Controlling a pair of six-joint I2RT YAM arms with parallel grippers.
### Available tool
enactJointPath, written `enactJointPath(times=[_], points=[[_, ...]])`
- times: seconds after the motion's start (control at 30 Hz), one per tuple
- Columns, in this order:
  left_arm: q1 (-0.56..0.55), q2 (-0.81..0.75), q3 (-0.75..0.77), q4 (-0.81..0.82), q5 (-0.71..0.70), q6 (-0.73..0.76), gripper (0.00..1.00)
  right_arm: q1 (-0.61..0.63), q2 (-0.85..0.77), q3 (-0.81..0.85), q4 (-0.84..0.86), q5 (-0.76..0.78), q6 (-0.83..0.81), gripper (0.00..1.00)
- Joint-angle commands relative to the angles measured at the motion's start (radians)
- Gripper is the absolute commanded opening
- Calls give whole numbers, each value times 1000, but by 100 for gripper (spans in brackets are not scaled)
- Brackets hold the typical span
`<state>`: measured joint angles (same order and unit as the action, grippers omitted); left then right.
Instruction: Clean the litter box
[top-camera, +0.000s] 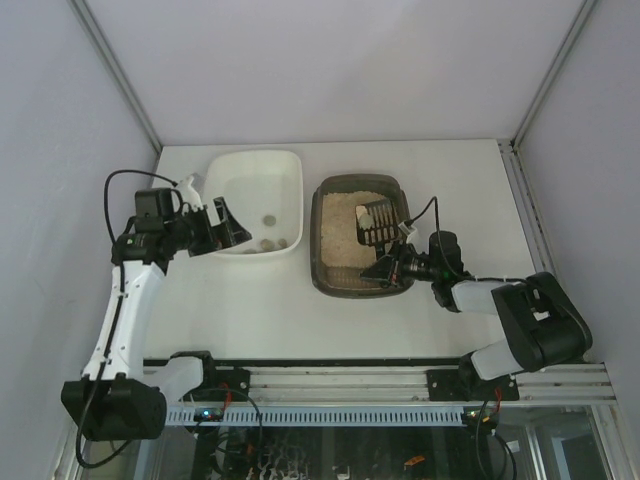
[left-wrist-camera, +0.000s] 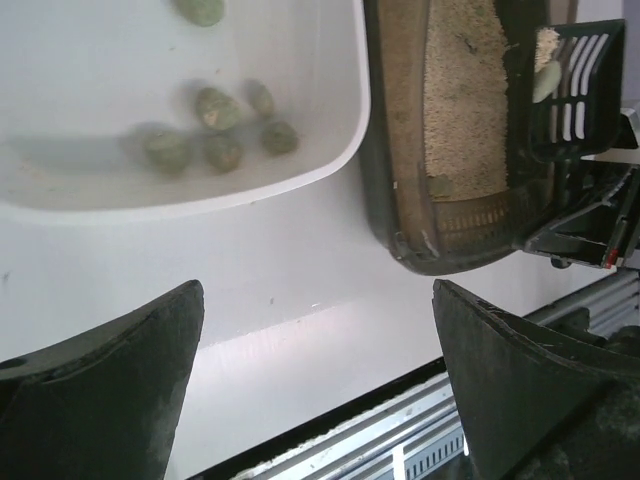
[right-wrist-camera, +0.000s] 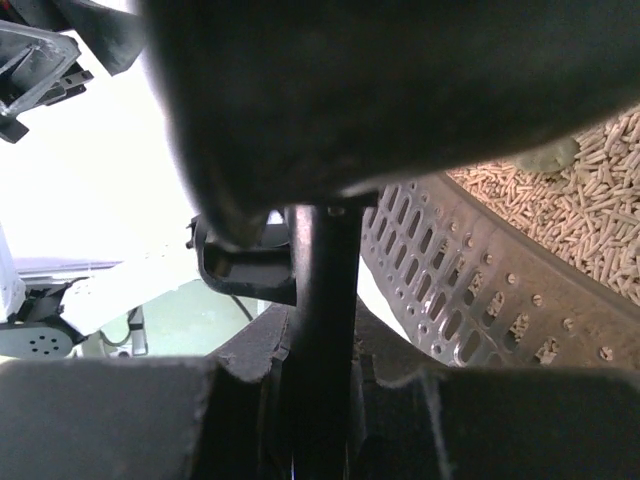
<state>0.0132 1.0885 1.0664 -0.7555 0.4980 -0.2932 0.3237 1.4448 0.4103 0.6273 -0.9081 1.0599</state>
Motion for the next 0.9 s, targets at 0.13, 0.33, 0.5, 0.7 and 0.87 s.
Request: enactJointPath(times=[0.13,0.33,0.5,0.7,0.87], points=[[115,-101,-87,-97,-1,128,100,48,19,-144,629,117,18,0],[167,-111,-126,-94,16,132,100,19,90,-182,877,85,76,0],[182,-111,-145,-86,22,129,100,26,86,-180,875,87,52,0],[189,-111,-152,-77,28,121,100,32,164,-166,857,124,44,0],[194,-117,-156,-77,30,121,100,39,285,-95,799,94,182,0]])
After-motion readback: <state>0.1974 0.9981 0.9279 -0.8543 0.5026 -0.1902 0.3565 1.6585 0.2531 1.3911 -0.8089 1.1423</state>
